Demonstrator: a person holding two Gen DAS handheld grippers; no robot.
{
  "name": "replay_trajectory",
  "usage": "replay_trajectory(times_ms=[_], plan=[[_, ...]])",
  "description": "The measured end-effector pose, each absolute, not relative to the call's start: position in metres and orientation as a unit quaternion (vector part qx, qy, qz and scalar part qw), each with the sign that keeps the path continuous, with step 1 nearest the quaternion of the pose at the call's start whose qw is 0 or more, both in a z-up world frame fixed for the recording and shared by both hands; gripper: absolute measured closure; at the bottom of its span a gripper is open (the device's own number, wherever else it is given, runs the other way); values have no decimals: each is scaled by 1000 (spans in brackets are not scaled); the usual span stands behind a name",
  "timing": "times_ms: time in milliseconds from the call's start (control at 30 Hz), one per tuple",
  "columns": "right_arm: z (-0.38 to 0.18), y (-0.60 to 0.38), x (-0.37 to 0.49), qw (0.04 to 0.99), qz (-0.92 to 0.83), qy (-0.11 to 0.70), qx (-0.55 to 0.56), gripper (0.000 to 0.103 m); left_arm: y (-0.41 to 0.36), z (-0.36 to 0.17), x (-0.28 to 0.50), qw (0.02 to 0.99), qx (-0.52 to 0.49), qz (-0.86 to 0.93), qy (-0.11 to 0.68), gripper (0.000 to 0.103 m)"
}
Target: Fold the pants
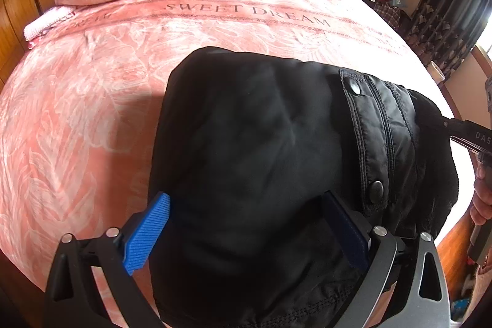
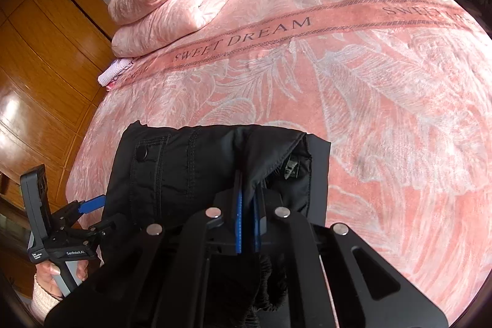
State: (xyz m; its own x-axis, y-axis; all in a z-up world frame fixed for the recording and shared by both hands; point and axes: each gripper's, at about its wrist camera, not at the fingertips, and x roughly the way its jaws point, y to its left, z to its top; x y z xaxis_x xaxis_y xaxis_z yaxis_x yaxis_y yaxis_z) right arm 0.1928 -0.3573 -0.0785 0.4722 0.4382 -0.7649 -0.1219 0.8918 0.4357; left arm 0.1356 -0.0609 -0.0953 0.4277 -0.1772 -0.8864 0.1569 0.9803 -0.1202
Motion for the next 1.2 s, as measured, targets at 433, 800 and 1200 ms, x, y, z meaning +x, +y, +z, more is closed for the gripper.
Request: replay_trajectory(times_ms=[433, 800, 1200], plan=[[-99, -372, 186, 835, 144, 500, 179, 74, -70, -97, 133, 846, 7, -101, 524, 4], [-82, -380, 112, 846, 129, 491, 163, 65, -58, -93, 110, 843, -18, -103, 527, 4], [-102, -381, 91, 822, 137, 499, 240, 62, -53, -95, 93, 839, -31, -100, 533, 4]])
